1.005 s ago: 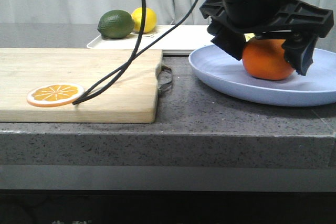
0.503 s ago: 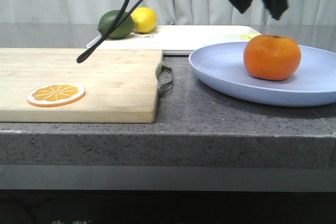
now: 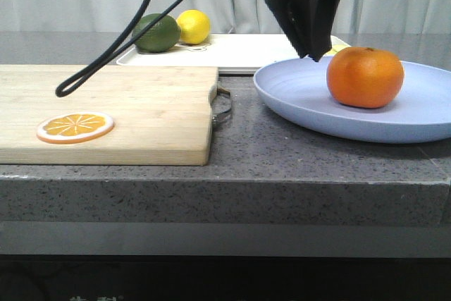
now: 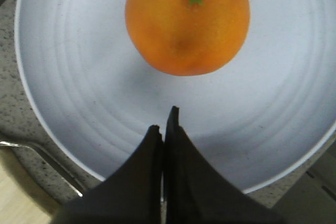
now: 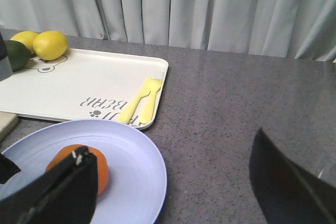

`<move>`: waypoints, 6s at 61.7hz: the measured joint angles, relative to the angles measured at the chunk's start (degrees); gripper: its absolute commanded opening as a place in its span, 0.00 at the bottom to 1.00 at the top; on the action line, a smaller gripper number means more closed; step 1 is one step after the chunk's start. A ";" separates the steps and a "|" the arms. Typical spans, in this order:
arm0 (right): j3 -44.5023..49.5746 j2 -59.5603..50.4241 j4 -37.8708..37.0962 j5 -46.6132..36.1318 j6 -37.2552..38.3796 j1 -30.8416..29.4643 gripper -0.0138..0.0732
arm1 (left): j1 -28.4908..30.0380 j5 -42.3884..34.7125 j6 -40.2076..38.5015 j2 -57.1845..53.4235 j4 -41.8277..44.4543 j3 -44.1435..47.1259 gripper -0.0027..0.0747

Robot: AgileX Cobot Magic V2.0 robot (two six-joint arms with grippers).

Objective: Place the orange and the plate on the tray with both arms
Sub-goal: 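Raise the left gripper away from the plate back toward the cutting board, then grasp the rim of the blue plate with the right gripper and lift, then carry the plate with the orange onto the white tray and release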

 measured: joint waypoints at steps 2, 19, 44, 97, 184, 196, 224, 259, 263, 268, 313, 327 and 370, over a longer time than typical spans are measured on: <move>0.00 0.00 0.00 0.00 0.00 0.00 0.84 | 0.00 0.00 -0.08 -0.28 -1.16 0.00 0.01; 0.00 0.00 0.00 0.10 0.00 0.00 0.84 | 1.47 0.03 -1.30 -8.30 0.31 7.55 0.01; 0.00 0.00 0.00 0.33 0.00 0.00 0.84 | 24.09 -5.07 -2.78 -31.65 2.12 37.48 0.01; 0.00 5.74 0.00 0.78 0.00 0.00 0.84 | 47.37 -33.63 -2.91 -98.09 -1.56 91.32 0.01; -17.24 52.23 9.72 2.84 0.09 -0.23 0.18 | 47.37 -35.69 -2.91 -116.20 -1.70 96.20 0.01; -17.68 52.52 10.37 4.19 0.12 -0.32 0.03 | 47.37 -35.69 -2.91 -116.20 -1.70 96.20 0.01; -25.98 53.20 15.23 23.00 -1.07 -7.69 0.03 | 47.37 -35.69 -2.91 -116.20 -1.70 96.20 0.01; -41.27 57.72 23.07 37.25 -5.30 -8.26 0.03 | 47.37 -35.69 -2.91 -116.20 -1.70 96.20 0.01; -43.14 59.53 25.13 38.56 -6.23 -8.82 0.03 | 47.37 -35.69 -2.91 -116.20 -1.70 96.20 0.01; -46.06 61.89 28.35 40.43 -7.45 -9.85 0.03 | 47.37 -35.69 -2.91 -116.20 -1.70 96.20 0.01; -92.34 96.68 38.23 41.50 -2.14 -6.47 0.03 | 47.37 -35.78 -2.91 -116.20 -1.70 96.20 0.01; -102.19 107.10 38.23 41.50 0.85 -4.32 0.03 | 47.37 -36.16 -2.91 -116.20 -1.70 97.15 0.01; -111.60 105.68 30.38 51.19 3.45 -3.71 0.06 | 47.37 -37.09 -2.91 -116.20 -1.70 97.27 0.01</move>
